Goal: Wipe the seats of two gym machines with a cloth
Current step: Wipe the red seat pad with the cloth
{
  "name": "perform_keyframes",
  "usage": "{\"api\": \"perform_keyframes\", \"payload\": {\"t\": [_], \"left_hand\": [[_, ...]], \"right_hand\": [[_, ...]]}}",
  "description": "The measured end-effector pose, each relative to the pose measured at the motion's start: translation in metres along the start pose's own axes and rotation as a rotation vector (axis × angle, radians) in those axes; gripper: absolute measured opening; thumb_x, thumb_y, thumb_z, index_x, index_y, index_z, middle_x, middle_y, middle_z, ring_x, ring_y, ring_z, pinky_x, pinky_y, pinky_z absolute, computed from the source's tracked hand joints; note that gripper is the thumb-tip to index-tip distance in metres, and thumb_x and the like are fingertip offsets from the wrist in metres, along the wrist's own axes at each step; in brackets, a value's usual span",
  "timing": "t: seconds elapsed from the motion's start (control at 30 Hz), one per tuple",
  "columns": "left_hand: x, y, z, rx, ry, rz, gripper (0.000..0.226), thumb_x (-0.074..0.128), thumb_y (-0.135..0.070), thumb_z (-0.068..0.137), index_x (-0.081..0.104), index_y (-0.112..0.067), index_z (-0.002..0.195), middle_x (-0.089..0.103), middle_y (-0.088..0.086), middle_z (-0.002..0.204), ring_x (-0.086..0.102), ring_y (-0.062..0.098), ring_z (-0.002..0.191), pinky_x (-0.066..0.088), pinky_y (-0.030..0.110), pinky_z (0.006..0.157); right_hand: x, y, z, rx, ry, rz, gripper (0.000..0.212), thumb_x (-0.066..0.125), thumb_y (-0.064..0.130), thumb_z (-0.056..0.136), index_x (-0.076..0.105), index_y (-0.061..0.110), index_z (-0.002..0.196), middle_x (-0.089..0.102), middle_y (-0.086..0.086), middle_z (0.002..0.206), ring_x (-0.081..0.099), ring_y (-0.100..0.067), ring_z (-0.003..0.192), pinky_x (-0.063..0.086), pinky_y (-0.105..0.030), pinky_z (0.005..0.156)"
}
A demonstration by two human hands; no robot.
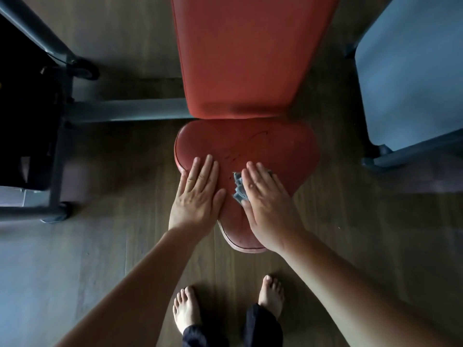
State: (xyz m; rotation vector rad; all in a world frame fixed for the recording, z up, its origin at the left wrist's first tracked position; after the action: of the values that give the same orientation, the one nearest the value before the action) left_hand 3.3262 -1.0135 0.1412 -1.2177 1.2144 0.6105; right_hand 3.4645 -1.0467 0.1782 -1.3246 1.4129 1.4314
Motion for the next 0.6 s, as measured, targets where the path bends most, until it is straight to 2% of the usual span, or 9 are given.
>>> {"api": "perform_keyframes", "payload": {"t": [0.1, 0.2, 0.3, 0.4, 0.47, 0.53, 0.6], "left_hand": [[0.001, 0.000, 0.001, -0.007, -0.001, 0.007, 0.066, 0.025, -0.046, 0.107, 0.022, -0.016, 0.166, 0.012, -0.001, 0.175, 0.001, 0.020, 0.163, 0.001, 0.041, 0.132], [0.003, -0.001, 0.004, -0.063, 0.034, 0.000, 0.069, 0.020, -0.049, 0.105, 0.015, -0.017, 0.166, 0.004, -0.003, 0.175, -0.007, 0.018, 0.162, -0.008, 0.037, 0.130], [0.004, -0.008, 0.009, -0.128, 0.043, -0.015, 0.070, 0.015, -0.048, 0.104, 0.011, -0.015, 0.166, 0.001, 0.001, 0.176, -0.010, 0.021, 0.162, -0.009, 0.041, 0.130], [0.005, -0.010, 0.010, -0.176, 0.044, -0.035, 0.070, 0.015, -0.046, 0.105, 0.008, -0.014, 0.166, -0.004, 0.001, 0.176, -0.014, 0.021, 0.161, -0.006, 0.047, 0.131], [0.006, -0.008, 0.009, -0.182, 0.031, -0.046, 0.070, 0.016, -0.047, 0.105, 0.009, -0.015, 0.167, -0.004, 0.000, 0.176, -0.015, 0.020, 0.162, -0.008, 0.045, 0.131], [0.005, -0.008, 0.009, -0.173, 0.004, -0.049, 0.070, 0.018, -0.047, 0.105, 0.012, -0.015, 0.167, -0.001, -0.001, 0.176, -0.012, 0.020, 0.162, -0.008, 0.044, 0.130], [0.006, -0.008, 0.009, -0.172, -0.002, -0.048, 0.070, 0.019, -0.047, 0.105, 0.013, -0.015, 0.167, 0.000, -0.001, 0.176, -0.010, 0.020, 0.162, -0.008, 0.044, 0.130]], "right_hand": [[0.001, -0.014, 0.020, 0.005, -0.009, 0.015, 0.058, 0.034, 0.031, 0.103, 0.035, 0.007, 0.156, 0.030, -0.010, 0.167, 0.027, -0.029, 0.155, 0.028, -0.048, 0.123], [-0.002, -0.039, 0.061, 0.120, -0.018, 0.006, 0.058, 0.039, 0.028, 0.102, 0.035, 0.005, 0.155, 0.030, -0.012, 0.166, 0.025, -0.030, 0.155, 0.030, -0.052, 0.122], [-0.007, -0.034, 0.056, 0.199, -0.055, -0.027, 0.060, 0.040, 0.028, 0.101, 0.034, 0.005, 0.156, 0.028, -0.013, 0.167, 0.023, -0.030, 0.156, 0.026, -0.051, 0.124], [-0.005, 0.000, 0.007, 0.124, -0.036, -0.012, 0.060, 0.038, 0.029, 0.102, 0.033, 0.006, 0.157, 0.027, -0.012, 0.167, 0.022, -0.030, 0.156, 0.024, -0.048, 0.125], [-0.001, 0.005, -0.008, 0.051, 0.000, 0.023, 0.059, 0.036, 0.030, 0.103, 0.033, 0.006, 0.157, 0.026, -0.011, 0.168, 0.022, -0.029, 0.157, 0.025, -0.048, 0.125], [-0.002, -0.012, 0.016, 0.041, -0.018, 0.047, 0.057, 0.036, 0.029, 0.103, 0.036, 0.005, 0.155, 0.030, -0.012, 0.166, 0.026, -0.031, 0.155, 0.028, -0.050, 0.123], [-0.007, -0.038, 0.065, 0.111, -0.036, 0.014, 0.058, 0.037, 0.028, 0.102, 0.035, 0.004, 0.155, 0.029, -0.014, 0.166, 0.025, -0.032, 0.155, 0.028, -0.052, 0.122]]}}
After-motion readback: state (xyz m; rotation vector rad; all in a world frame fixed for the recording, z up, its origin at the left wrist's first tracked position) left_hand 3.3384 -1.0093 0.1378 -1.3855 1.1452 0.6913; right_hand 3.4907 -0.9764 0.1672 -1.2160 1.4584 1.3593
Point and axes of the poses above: each hand's wrist, its own z-axis towards the middle knuckle, its own x-axis out of the palm, y = z × x, the point moved 10 cm from there along z, towards the middle knuckle
